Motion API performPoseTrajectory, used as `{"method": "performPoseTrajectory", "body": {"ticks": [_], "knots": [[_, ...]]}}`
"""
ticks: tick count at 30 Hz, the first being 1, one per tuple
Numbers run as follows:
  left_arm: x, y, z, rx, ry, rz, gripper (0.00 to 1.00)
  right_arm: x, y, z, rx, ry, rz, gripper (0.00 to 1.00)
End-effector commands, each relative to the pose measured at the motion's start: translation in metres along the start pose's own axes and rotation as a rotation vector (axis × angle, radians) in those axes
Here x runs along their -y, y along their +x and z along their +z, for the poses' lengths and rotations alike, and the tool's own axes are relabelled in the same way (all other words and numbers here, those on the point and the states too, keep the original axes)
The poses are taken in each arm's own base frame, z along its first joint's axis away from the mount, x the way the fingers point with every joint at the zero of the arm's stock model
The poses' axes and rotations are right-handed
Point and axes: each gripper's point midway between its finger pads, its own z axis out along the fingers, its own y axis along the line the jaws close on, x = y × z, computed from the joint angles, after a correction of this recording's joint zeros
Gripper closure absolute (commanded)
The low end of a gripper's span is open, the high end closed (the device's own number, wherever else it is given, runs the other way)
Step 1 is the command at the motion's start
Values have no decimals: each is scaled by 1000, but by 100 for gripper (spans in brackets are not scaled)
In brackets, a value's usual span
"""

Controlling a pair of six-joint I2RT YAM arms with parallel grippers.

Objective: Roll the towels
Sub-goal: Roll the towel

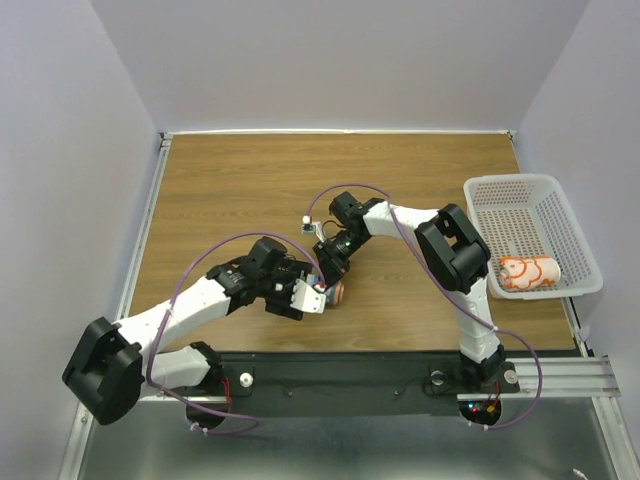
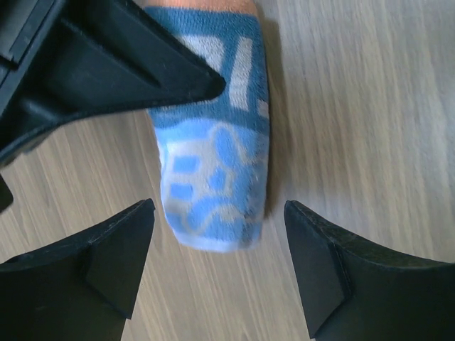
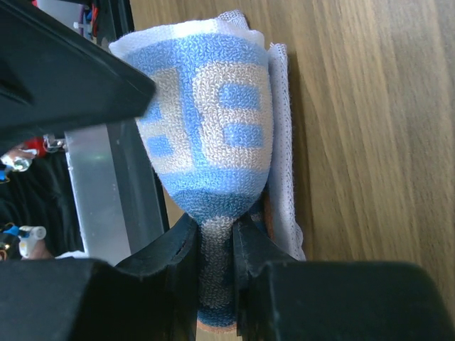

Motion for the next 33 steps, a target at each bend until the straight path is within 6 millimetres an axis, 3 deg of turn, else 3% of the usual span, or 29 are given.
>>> {"method": "performPoseTrajectory", "body": {"ticks": [1, 5, 12, 16, 19, 20, 21, 24, 27, 28, 29, 32, 33], "knots": [[-17, -13, 12, 28, -55, 30, 15, 19, 20, 8, -77, 43, 20, 99], [-2, -13, 24, 31, 1, 41, 15, 21, 20, 10, -79, 33, 22, 99], [13, -1, 41, -17, 74, -79, 32, 16, 14, 6, -61, 13, -11, 97], [19, 9, 48, -57, 87, -124, 34, 14, 9, 3, -47, 6, -33, 95], [24, 11, 50, -65, 112, -145, 39, 11, 7, 0, -44, 11, -40, 81], [27, 11, 50, -68, 128, -157, 41, 11, 4, -6, -29, 18, -39, 73], [30, 9, 50, -66, 155, -170, 47, 10, 2, -11, -15, 17, -30, 54], [34, 3, 48, -56, 201, -196, 58, 9, -11, -42, 77, 9, -18, 33], [39, -1, 48, -47, 251, -225, 63, 8, -23, -81, 168, 55, -29, 29], [41, -1, 48, -47, 264, -235, 64, 7, -27, -92, 191, 71, -33, 23], [41, -2, 47, -50, 280, -249, 65, 4, -34, -114, 238, 106, -48, 20], [49, -3, 49, -42, 357, -299, 66, 7, -41, -156, 310, 220, -55, 19], [49, -4, 48, -37, 389, -338, 67, -2, -47, -171, 336, 270, -89, 18]]}}
